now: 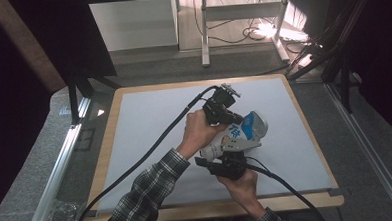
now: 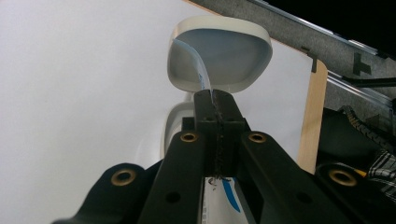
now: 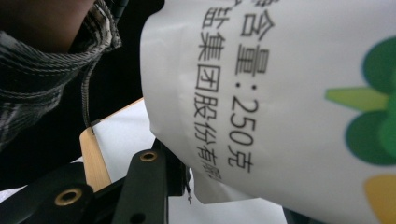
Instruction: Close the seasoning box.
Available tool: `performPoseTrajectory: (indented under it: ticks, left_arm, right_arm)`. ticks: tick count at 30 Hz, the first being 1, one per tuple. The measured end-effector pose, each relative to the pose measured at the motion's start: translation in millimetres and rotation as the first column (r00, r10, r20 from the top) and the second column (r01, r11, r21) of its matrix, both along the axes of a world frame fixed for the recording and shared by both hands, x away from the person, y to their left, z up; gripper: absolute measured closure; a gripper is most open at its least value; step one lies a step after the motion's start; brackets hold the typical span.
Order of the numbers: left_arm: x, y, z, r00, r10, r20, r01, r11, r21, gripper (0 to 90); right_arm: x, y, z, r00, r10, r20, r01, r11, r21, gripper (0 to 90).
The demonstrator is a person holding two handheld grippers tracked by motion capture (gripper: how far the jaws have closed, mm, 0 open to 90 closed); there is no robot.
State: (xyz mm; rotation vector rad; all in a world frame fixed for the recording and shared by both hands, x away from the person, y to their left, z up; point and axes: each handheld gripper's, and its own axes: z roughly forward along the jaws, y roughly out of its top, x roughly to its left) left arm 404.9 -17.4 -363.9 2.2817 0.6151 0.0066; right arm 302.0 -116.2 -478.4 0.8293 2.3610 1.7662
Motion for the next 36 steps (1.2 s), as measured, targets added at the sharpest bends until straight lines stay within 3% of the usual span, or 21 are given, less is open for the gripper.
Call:
performPoseTrajectory:
  ticks: [9,24,36]
  left_arm:
    - [-1.6,0.6,-1.8,0.9998,-0.004,0.020,0.004,1.0000,0.000,90.0]
    - [-3.8,15.0,-7.1,0.9996,0.017,0.022,-0.015,0.9977,-0.066,90.0]
    - [-7.2,21.8,-8.0,0.9996,0.020,0.021,-0.018,0.9969,-0.077,90.0]
  right_arm:
    - [1.4,-0.5,-4.4,0.9999,0.000,0.012,0.000,0.9998,-0.018,63.1]
    - [3.4,3.0,-13.8,0.9990,-0.011,0.043,0.014,0.9969,-0.077,62.9]
    - [5.8,3.2,-21.7,0.9987,-0.015,0.049,0.020,0.9933,-0.114,62.9]
